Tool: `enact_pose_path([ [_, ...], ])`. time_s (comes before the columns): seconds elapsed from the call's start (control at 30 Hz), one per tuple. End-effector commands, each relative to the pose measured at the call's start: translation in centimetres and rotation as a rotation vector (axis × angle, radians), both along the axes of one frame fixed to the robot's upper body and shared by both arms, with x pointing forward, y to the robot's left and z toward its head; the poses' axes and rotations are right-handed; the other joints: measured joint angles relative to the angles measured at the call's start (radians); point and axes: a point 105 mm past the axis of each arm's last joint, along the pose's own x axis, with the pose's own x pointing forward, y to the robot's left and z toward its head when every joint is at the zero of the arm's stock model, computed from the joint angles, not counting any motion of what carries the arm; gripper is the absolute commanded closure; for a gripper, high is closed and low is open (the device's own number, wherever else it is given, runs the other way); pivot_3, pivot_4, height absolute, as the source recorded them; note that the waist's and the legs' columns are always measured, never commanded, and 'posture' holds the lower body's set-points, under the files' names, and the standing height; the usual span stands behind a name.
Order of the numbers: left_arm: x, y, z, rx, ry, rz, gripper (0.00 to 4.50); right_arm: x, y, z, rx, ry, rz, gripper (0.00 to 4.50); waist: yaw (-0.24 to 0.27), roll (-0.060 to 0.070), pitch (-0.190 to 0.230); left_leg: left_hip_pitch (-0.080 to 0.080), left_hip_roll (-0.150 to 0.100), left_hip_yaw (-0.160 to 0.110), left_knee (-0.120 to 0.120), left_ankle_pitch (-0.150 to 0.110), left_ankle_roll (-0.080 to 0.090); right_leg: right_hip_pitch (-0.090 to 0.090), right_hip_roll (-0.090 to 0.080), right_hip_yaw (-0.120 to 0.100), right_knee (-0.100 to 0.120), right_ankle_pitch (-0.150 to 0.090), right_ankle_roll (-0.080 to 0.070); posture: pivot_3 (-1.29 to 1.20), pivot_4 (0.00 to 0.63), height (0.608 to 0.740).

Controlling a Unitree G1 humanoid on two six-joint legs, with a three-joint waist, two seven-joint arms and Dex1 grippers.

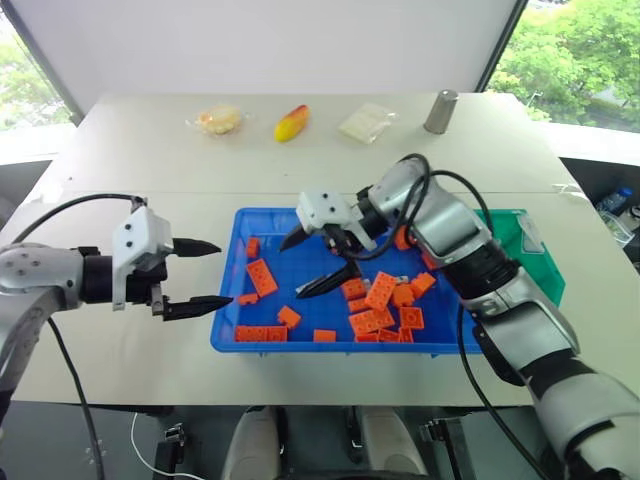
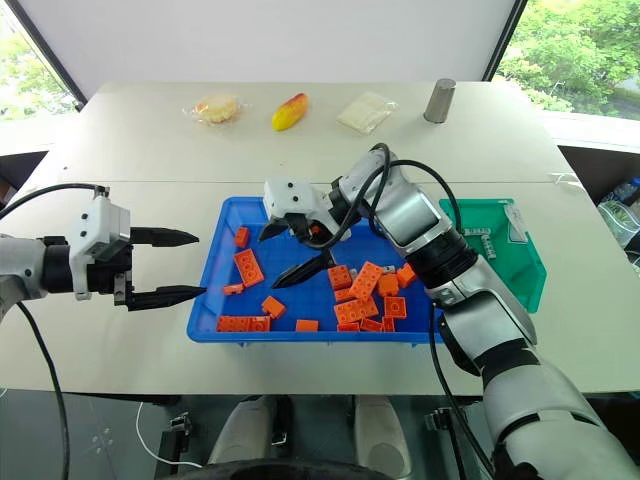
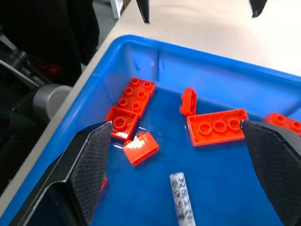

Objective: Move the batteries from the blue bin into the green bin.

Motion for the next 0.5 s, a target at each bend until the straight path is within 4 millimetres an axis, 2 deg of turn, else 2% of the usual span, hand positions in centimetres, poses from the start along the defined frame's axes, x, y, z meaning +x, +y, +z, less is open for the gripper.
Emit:
enact_pose_path([
  [0.03, -0.1, -0.8, 0.9, -0.001, -0.045, -0.032, 0.0, 0.9, 0.1, -3.3, -0.084, -0.031, -0.039, 0.03, -0.003, -0.001, -0.001, 0.0, 0.0, 0.0, 0.0, 0.0, 0.0, 0.0, 0.0, 0.0, 0.0, 0.0, 0.0, 0.0, 0.15, 0.74],
  [0.2, -0.2, -1.0, 1.1, 0.0, -0.052, -0.035, 0.0, 2.5, -0.7, -6.0, -0.145, -0.05, -0.084, 0.03, -0.007, -0.001, 0.0, -0.001, 0.0, -0.001, -0.001, 0.0, 0.0, -0.002, 0.001, 0.0, 0.002, 0.0, 0.0, 0.0, 0.15, 0.74],
  [0.33, -0.1, -0.8, 1.3, 0.002, -0.06, -0.029, 0.0, 3.1, -0.9, -7.1, -0.163, -0.049, -0.103, 0.03, -0.014, -0.001, 0.0, 0.0, 0.001, -0.001, -0.001, 0.0, 0.0, -0.002, 0.003, 0.0, 0.003, 0.0, 0.0, 0.0, 0.15, 0.74],
  [0.43, 0.1, -0.8, 1.5, -0.001, -0.066, -0.027, 0.0, 3.2, -0.9, -7.2, -0.155, -0.043, -0.103, 0.85, -0.012, -0.001, -0.001, 0.0, 0.001, -0.002, -0.001, 0.0, 0.0, -0.002, 0.003, 0.0, 0.003, 0.0, 0.0, 0.0, 0.15, 0.74],
  [0.5, 0.2, -0.9, 1.5, -0.005, -0.069, -0.028, 0.0, 3.2, -0.9, -7.1, -0.146, -0.043, -0.104, 1.83, -0.01, -0.001, -0.001, 0.0, 0.001, -0.001, -0.001, 0.0, 0.0, -0.002, 0.003, 0.0, 0.003, 0.0, 0.0, 0.0, 0.15, 0.74],
])
